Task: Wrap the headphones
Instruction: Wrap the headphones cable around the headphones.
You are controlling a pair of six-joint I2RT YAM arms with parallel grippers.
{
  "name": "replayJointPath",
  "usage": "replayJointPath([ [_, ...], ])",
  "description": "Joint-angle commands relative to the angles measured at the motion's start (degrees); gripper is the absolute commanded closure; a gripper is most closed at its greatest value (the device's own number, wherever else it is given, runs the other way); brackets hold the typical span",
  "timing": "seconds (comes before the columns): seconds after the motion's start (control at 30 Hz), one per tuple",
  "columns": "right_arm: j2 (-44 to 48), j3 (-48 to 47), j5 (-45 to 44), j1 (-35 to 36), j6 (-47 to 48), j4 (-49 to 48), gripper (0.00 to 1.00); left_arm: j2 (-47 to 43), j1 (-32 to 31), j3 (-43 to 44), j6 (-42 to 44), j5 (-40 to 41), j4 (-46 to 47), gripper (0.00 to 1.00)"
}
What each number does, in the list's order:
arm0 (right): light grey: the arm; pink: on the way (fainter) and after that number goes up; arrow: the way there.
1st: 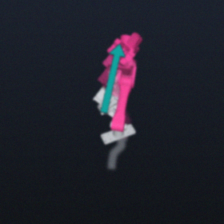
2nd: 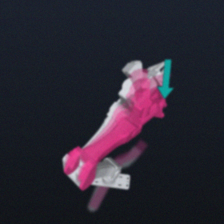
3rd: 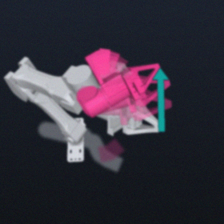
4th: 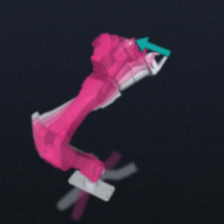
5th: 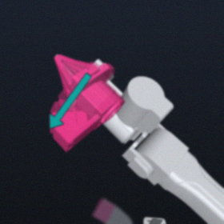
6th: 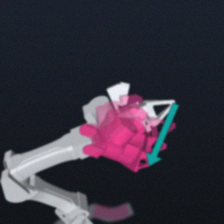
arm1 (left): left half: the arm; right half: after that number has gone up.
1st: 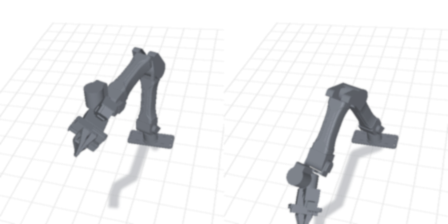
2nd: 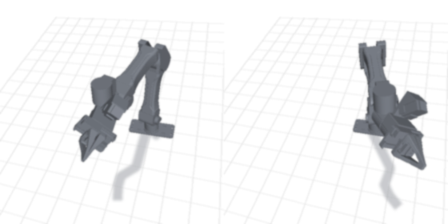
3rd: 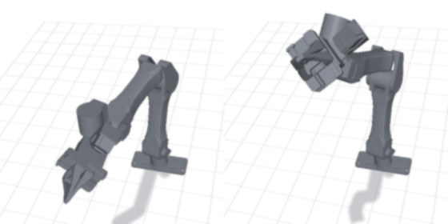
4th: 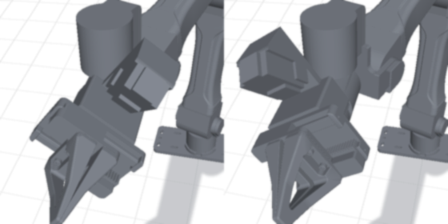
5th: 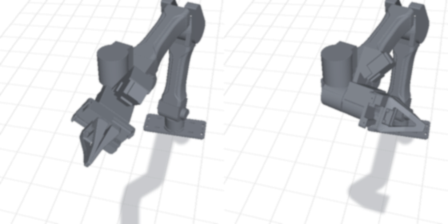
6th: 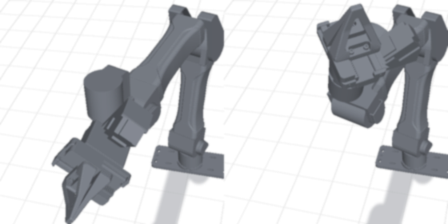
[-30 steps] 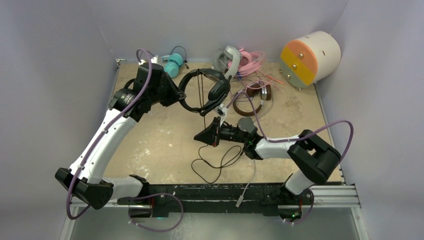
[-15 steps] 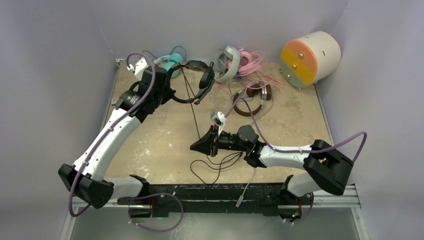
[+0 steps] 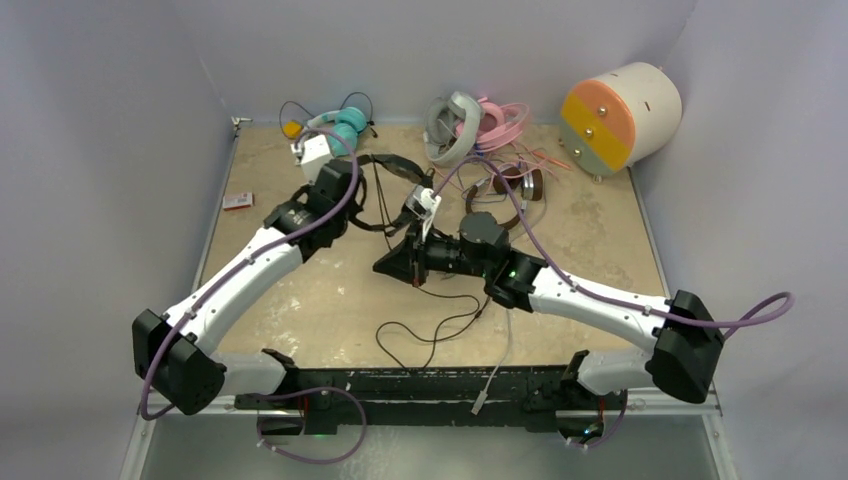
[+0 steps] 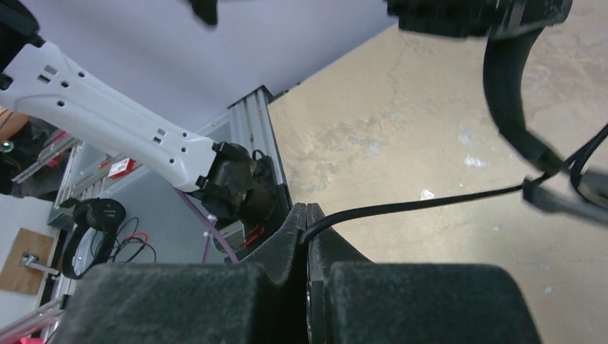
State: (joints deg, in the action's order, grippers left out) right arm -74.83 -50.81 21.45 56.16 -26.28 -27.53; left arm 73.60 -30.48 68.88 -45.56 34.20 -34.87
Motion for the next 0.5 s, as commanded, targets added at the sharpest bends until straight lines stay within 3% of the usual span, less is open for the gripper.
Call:
replayJointPath([
  [0.0,-0.68,-8.7,-3.04,0.37,2.56,15.08,1.0,0.14,-5.36,-2.72,6.57,11.49,8.72,1.0],
  [0.13,-1.54,-13.5,-7.21,-0.51,3.23,21.79,1.0,-0.5,-6.7,-4.58,10.87,11.6,10.22,1.0],
  [0.23,-1.18,-16.0,-7.99,-2.55,3.34,25.53,1.0,-1.7,-7.63,-6.9,19.05,7.07,14.52,1.0],
  [0.47,0.8,-18.34,-2.48,-11.04,4.99,32.26,0.98,-0.83,-10.0,-6.98,31.78,4.42,11.53,1.0],
])
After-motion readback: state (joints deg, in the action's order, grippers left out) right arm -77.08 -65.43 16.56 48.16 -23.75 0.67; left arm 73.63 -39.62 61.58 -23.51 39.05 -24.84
